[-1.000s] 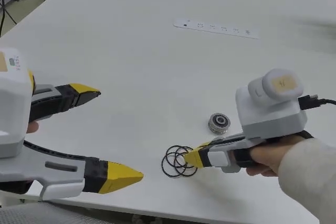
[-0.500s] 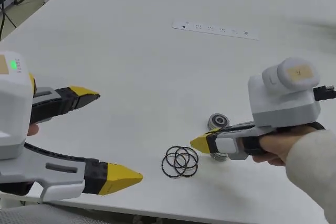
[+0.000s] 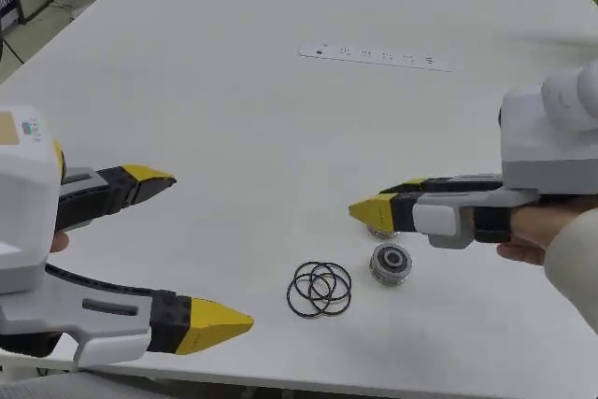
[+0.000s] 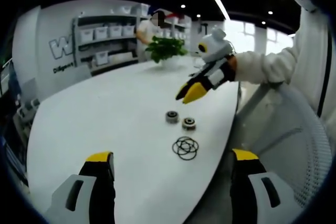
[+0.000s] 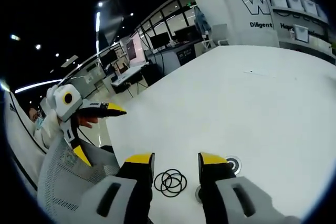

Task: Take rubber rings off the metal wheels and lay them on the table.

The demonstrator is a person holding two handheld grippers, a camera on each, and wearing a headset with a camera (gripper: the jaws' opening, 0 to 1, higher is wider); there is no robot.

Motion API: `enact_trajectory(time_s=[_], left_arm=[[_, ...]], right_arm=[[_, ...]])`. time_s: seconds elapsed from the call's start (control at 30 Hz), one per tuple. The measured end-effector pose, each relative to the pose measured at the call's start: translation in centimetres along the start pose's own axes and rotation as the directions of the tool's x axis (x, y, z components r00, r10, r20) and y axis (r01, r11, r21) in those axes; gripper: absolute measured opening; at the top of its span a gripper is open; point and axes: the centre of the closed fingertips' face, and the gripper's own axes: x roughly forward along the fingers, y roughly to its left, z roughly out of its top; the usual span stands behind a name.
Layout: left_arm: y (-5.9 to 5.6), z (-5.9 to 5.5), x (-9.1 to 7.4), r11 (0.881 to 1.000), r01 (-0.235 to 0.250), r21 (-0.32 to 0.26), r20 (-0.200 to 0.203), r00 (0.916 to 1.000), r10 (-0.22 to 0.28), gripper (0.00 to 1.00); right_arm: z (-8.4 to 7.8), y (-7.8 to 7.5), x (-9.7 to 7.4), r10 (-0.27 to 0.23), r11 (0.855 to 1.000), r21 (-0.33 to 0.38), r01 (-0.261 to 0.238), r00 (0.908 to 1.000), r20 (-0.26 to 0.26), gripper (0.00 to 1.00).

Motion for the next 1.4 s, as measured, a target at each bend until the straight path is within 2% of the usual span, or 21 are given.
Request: enact_trajectory(time_s=[0.1, 0.17, 0.27, 0.4, 0.43, 0.53, 0.63, 0.77, 0.93, 1.03, 1.17, 1.27, 1.4], left_arm=[[-0.1, -0.1, 0.0, 1.000, 0.003, 0.000, -0.003, 1.0000, -0.003, 0.93], [-0.1, -0.1, 0.0, 1.000, 0.002, 0.002, -0.008, 1.0000, -0.002, 0.93], [-0.2, -0.2, 0.0, 1.000, 0.005, 0.000, -0.012, 0.9999, -0.005, 0.93], [-0.2, -0.3, 0.0, 1.000, 0.005, 0.005, -0.016, 0.9999, -0.005, 0.93], [-0.2, -0.3, 0.0, 1.000, 0.006, 0.004, -0.015, 0.9999, -0.005, 0.93], [-0.2, -0.3, 0.0, 1.000, 0.004, -0.001, -0.012, 0.9999, -0.004, 0.94], [-0.3, 0.1, -0.1, 1.000, 0.009, -0.021, 0.011, 0.9999, -0.008, 0.98], [-0.1, -0.1, -0.2, 1.000, -0.002, -0.021, 0.006, 1.0000, 0.002, 0.98], [-0.1, -0.1, -0.3, 1.000, -0.005, -0.028, 0.010, 0.9999, 0.005, 0.99], [0.0, -0.1, -0.4, 0.999, -0.008, -0.034, 0.013, 0.9999, 0.008, 1.00], [0.1, -0.2, -0.5, 0.999, -0.011, -0.044, 0.015, 0.9998, 0.011, 1.00], [0.3, -0.5, -0.6, 0.999, -0.014, -0.049, 0.009, 0.9999, 0.014, 1.00], [0.5, -0.6, -0.7, 0.998, -0.020, -0.056, 0.007, 0.9998, 0.020, 1.00]], right_arm=[[1.7, 0.6, -1.0, 0.018, 0.999, 0.028, -0.020, 0.9979, 0.062, 0.36], [3.1, 0.9, -1.8, 0.023, 1.000, 0.014, -0.025, 0.9927, 0.118, 0.37], [4.7, 1.1, -3.1, 0.016, 1.000, -0.015, -0.014, 0.9855, 0.169, 0.42], [5.5, 1.5, -4.2, 0.016, 0.998, -0.058, -0.005, 0.9818, 0.189, 0.52], [5.6, 1.4, -4.6, 0.005, 0.996, -0.084, 0.011, 0.9822, 0.188, 0.53], [5.8, 1.4, -5.5, -0.021, 0.988, -0.148, 0.049, 0.9830, 0.182, 0.60], [6.5, 1.6, -6.8, -0.028, 0.979, -0.193, 0.066, 0.9805, 0.194, 0.66], [6.8, 1.2, -7.9, -0.036, 0.968, -0.235, 0.085, 0.9779, 0.206, 0.74], [6.4, 0.8, -8.9, -0.053, 0.961, -0.254, 0.106, 0.9767, 0.208, 0.82], [5.4, 0.2, -9.3, -0.068, 0.958, -0.260, 0.119, 0.9785, 0.194, 0.87], [3.9, -0.9, -9.9, -0.096, 0.963, -0.231, 0.138, 0.9784, 0.183, 0.95], [2.8, -1.5, -10.1, -0.118, 0.961, -0.230, 0.154, 0.9795, 0.163, 1.00], [1.6, -1.6, -10.7, -0.124, 0.962, -0.225, 0.156, 0.9808, 0.151, 1.00]])
